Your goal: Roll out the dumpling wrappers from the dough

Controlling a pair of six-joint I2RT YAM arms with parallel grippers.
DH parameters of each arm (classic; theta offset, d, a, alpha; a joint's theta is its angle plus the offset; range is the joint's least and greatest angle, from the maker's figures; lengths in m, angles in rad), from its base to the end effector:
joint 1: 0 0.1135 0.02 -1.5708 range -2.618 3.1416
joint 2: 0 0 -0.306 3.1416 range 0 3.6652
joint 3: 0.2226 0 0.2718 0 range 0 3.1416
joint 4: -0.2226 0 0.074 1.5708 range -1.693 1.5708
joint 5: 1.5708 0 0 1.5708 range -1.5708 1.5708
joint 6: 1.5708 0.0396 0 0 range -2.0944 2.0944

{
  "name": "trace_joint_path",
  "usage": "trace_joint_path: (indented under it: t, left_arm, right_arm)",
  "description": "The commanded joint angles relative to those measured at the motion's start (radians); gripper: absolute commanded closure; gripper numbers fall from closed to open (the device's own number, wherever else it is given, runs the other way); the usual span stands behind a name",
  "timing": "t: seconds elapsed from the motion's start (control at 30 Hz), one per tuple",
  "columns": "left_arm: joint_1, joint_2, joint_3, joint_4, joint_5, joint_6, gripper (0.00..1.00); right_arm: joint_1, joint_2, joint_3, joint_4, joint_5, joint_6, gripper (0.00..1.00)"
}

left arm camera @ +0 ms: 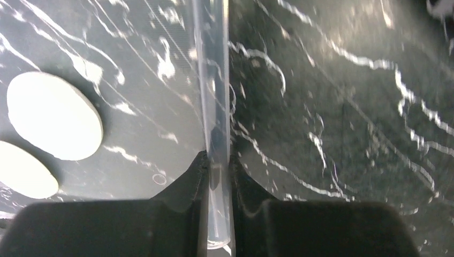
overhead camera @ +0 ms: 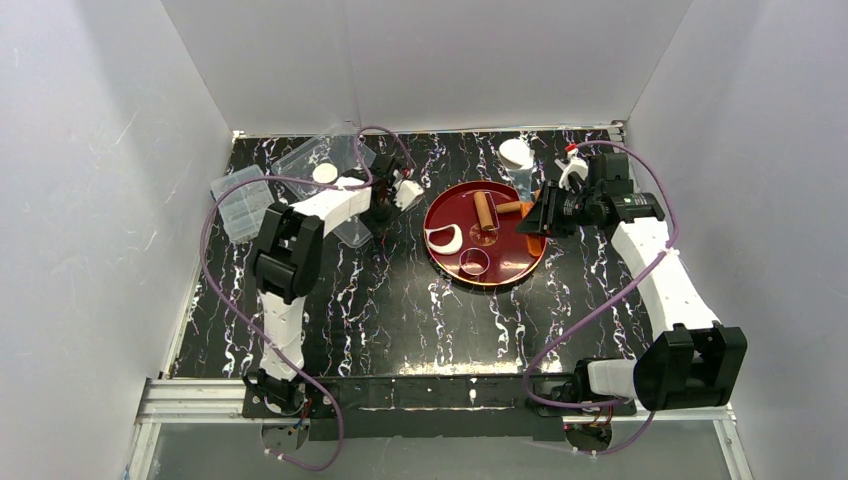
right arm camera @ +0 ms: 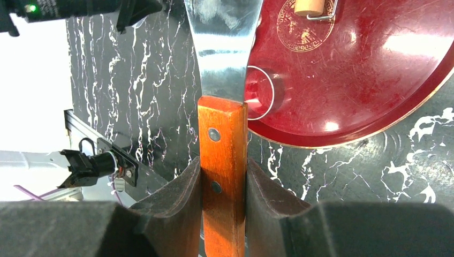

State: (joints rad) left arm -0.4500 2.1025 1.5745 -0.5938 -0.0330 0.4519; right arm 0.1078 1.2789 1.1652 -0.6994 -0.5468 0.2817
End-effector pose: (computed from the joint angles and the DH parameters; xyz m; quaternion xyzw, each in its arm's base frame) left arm 0.4361 -0.2092 0.1932 0.4215 0.8789 0.0163 0.2226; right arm 0.2724 0.0502 0.3578 -0.0218 0.8999 0.3150 0.3008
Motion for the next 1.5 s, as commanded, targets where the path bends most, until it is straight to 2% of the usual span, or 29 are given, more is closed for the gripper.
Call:
trace_joint_path:
  t: [0.0, 0.23, 0.27, 0.47, 0.57, 0.6, 0.7, 0.8, 0.93, 1.0, 1.17, 1.27, 1.37, 1.47]
  left_arm:
    - [-0.003, -0.138, -0.149, -0.066, 0.136, 0.104, 1.0]
    - [-0.004, -0.33, -0.374, -0.119, 0.214, 0.147, 1.0]
    - [-0.004, -0.351, -0.408, -0.122, 0.219, 0.147, 0.98]
    - [-0.004, -0.464, -0.517, -0.192, 0.288, 0.148, 0.76]
    - [-0.004, -0.538, -0.542, -0.224, 0.3, 0.164, 0.55]
    - [-0.004, -0.565, -0.545, -0.239, 0.298, 0.169, 0.51]
    - [-0.002, -0.644, -0.522, -0.309, 0.304, 0.171, 0.41]
    - [0.007, -0.729, -0.484, -0.347, 0.309, 0.132, 0.37]
    - [0.013, -0.675, -0.34, -0.399, 0.093, -0.025, 0.34]
    - [0.034, -0.638, -0.253, -0.439, 0.051, -0.079, 0.33]
    - [0.164, -0.568, -0.151, -0.4, 0.048, -0.194, 0.28]
    - [0.249, -0.522, -0.116, -0.389, 0.092, -0.242, 0.25]
    - [0.277, -0.524, -0.129, -0.359, 0.107, -0.256, 0.24]
    - [0.282, -0.543, -0.167, -0.334, 0.107, -0.261, 0.13]
  right_arm:
    - [0.028, 0.011, 0.052, 0.045, -0.015, -0.019, 0.99]
    - [0.177, 0.077, 0.078, 0.06, 0.032, -0.022, 0.99]
    - [0.201, 0.093, 0.085, 0.06, 0.041, -0.024, 0.99]
    - [0.331, 0.204, 0.161, 0.06, 0.067, -0.051, 0.99]
    - [0.392, 0.276, 0.23, 0.021, 0.091, -0.093, 0.99]
    - [0.409, 0.297, 0.249, 0.011, 0.097, -0.106, 0.99]
    - [0.445, 0.349, 0.281, -0.005, 0.102, -0.139, 0.99]
    - [0.478, 0.387, 0.303, -0.023, 0.156, -0.184, 0.99]
    - [0.501, 0.433, 0.298, -0.006, 0.199, -0.229, 0.99]
    - [0.513, 0.452, 0.3, -0.008, 0.238, -0.249, 0.99]
    - [0.577, 0.483, 0.339, -0.004, 0.352, -0.293, 0.99]
    - [0.61, 0.513, 0.353, -0.013, 0.444, -0.33, 0.99]
    - [0.643, 0.549, 0.363, -0.022, 0.536, -0.343, 0.99]
    - [0.672, 0.571, 0.366, -0.029, 0.622, -0.352, 0.99]
